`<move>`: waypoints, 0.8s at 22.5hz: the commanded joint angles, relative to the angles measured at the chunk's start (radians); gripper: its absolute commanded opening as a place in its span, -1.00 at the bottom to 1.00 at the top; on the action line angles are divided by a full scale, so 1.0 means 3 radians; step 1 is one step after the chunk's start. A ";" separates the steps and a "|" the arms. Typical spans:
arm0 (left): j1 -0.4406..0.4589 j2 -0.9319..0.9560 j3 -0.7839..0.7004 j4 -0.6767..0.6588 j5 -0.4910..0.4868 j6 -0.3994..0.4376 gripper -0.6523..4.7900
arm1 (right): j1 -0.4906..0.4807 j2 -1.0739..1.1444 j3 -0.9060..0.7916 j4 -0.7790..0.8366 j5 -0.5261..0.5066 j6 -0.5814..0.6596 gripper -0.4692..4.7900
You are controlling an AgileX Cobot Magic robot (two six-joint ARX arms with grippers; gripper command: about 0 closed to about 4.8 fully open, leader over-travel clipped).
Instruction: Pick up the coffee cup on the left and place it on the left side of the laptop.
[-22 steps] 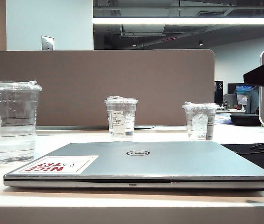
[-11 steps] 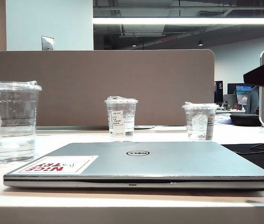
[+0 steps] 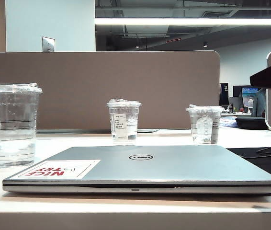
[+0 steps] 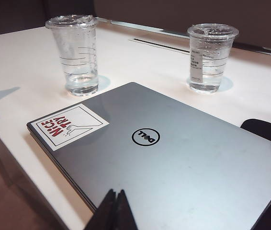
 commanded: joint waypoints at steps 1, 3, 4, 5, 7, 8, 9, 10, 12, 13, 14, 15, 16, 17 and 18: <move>0.0001 -0.0163 0.0010 -0.0168 0.0004 -0.0003 -0.78 | -0.0001 0.0004 -0.0014 0.0060 0.0005 0.0000 -0.84; 0.0001 -0.0281 0.0010 -0.0235 0.0004 0.0001 -0.78 | -0.0001 0.0004 -0.0014 0.0060 0.0005 0.0000 -0.84; -0.0001 -0.0304 0.0010 -0.0238 0.0003 0.0001 -0.78 | -0.0001 0.0004 -0.0014 0.0061 0.0006 0.0000 -0.84; -0.0001 -0.0292 0.0010 -0.0245 0.0004 0.0001 -0.78 | -0.0001 0.0005 -0.0014 0.0060 0.0006 0.0000 -0.84; -0.0003 -0.0291 0.0011 -0.0319 0.0019 0.0000 -0.78 | -0.0001 0.0005 -0.0014 0.0060 0.0008 0.0000 -0.84; -0.0003 -0.0291 0.0011 -0.0343 0.0023 -0.0001 -0.78 | -0.0001 0.0004 -0.0014 0.0061 0.0005 0.0000 -0.84; -0.0003 -0.0291 0.0011 -0.0367 0.0034 -0.0001 -0.78 | -0.0001 0.0004 -0.0014 0.0061 0.0005 0.0000 -0.84; -0.0003 -0.0291 0.0011 -0.0383 0.0042 0.0000 -0.78 | -0.0001 0.0004 -0.0014 0.0060 0.0005 0.0000 -0.84; -0.0003 -0.0291 0.0011 -0.0380 0.0052 -0.0001 -0.78 | -0.0001 0.0004 -0.0014 0.0060 0.0006 0.0000 -0.84; -0.0003 -0.0291 0.0011 -0.0373 0.0107 0.0001 -0.78 | -0.0001 0.0004 -0.0014 0.0060 0.0006 0.0000 -0.84; -0.0004 -0.0291 0.0011 -0.0359 0.0215 0.0003 -0.78 | -0.0001 0.0004 -0.0014 0.0060 0.0006 0.0000 -0.84; -0.0008 -0.0291 0.0011 -0.0357 0.0277 0.0004 -0.78 | -0.0001 0.0004 -0.0014 0.0060 0.0006 0.0000 -0.84; -0.0024 -0.0291 0.0011 -0.0357 0.0332 0.0014 -0.78 | -0.0001 0.0004 -0.0014 0.0061 0.0006 0.0000 -0.84; -0.0034 -0.0291 0.0011 -0.0357 0.0327 0.0015 -0.78 | -0.0001 0.0004 -0.0014 0.0060 0.0005 0.0000 -0.84; -0.0041 -0.0291 0.0011 -0.0355 0.0324 0.0019 -0.78 | -0.0001 0.0004 -0.0014 0.0060 0.0006 0.0000 -0.84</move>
